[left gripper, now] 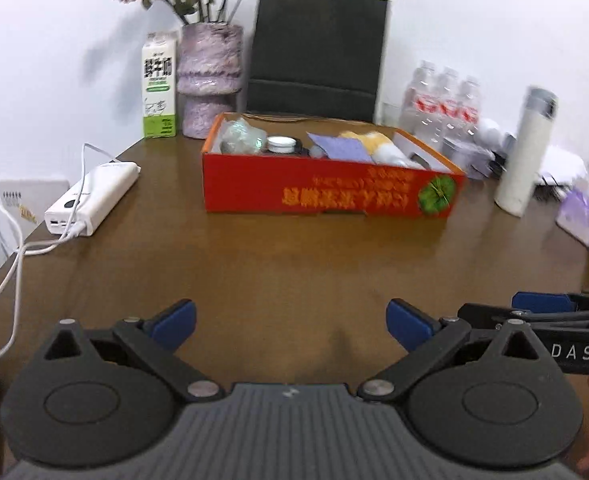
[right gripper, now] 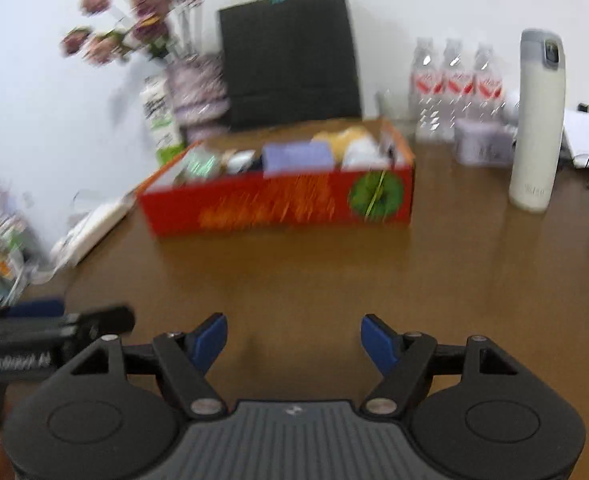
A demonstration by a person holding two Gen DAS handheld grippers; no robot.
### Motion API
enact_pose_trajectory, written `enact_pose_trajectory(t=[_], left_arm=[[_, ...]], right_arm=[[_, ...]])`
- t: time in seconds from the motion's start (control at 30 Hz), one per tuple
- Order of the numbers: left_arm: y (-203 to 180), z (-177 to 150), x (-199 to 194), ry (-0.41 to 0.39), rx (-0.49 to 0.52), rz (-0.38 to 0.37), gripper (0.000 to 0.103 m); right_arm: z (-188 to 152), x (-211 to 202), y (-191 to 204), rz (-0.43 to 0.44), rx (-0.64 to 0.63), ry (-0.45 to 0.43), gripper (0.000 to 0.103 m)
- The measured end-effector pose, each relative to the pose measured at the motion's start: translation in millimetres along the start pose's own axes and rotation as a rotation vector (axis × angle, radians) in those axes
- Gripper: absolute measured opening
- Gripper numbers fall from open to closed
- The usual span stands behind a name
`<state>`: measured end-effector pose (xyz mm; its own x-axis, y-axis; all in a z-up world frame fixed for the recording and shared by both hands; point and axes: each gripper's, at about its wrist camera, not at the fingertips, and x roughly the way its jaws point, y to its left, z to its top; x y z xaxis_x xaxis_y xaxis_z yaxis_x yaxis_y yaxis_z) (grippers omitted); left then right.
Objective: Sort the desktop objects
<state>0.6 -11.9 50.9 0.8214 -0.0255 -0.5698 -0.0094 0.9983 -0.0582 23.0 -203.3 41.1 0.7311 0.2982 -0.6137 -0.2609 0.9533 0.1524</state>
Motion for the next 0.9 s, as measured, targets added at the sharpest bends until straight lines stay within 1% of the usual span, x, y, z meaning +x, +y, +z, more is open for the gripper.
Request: enact_pose_trajectory(t=[0.07, 0.17, 0.27, 0.37, 0.47, 0.5, 0.57, 0.67, 0.77, 0.9], left_arm=[[-2, -13, -8, -0.001, 0.026, 0.001, 0.103], [-3, -25, -16, -0.001, 0.040, 0.003, 0.103], [-2, -33, -24, -0.008, 0.043, 0.012, 0.103], [1, -36, -26, 0.012, 0.033, 0.012, 0.103], [0, -36, -19, 0.025, 0.038, 0.018, 0.103], [0, -35, -15, 0.033, 0.042, 0.025, 0.103], [0, -31, -5, 0.045, 0.041, 0.057, 0.103], [2, -25, 11, 0.079, 0.032, 0.091, 0.103], [4, -23, 21, 0.083, 0.027, 0.093, 0.103], [2, -22, 30, 0.091, 0.054, 0.102, 0.103]], right_arm=[[-17, -12, 4, -0.005, -0.002, 0.005, 0.075], [-32, -25, 9, 0.013, -0.001, -0.008, 0.078], [-39, -36, 14, 0.019, -0.022, -0.027, 0.079], [-41, -39, 16, 0.006, -0.041, -0.027, 0.082], [-40, -35, 15, -0.014, -0.026, -0.033, 0.084], [-38, -32, 14, -0.017, -0.014, -0.032, 0.088], [-35, -23, 13, -0.033, -0.001, -0.018, 0.091], [-29, -8, 15, -0.065, -0.011, -0.002, 0.091], [-25, 5, 15, -0.077, -0.019, -0.002, 0.091], [-20, 18, 12, -0.082, -0.007, 0.010, 0.092]])
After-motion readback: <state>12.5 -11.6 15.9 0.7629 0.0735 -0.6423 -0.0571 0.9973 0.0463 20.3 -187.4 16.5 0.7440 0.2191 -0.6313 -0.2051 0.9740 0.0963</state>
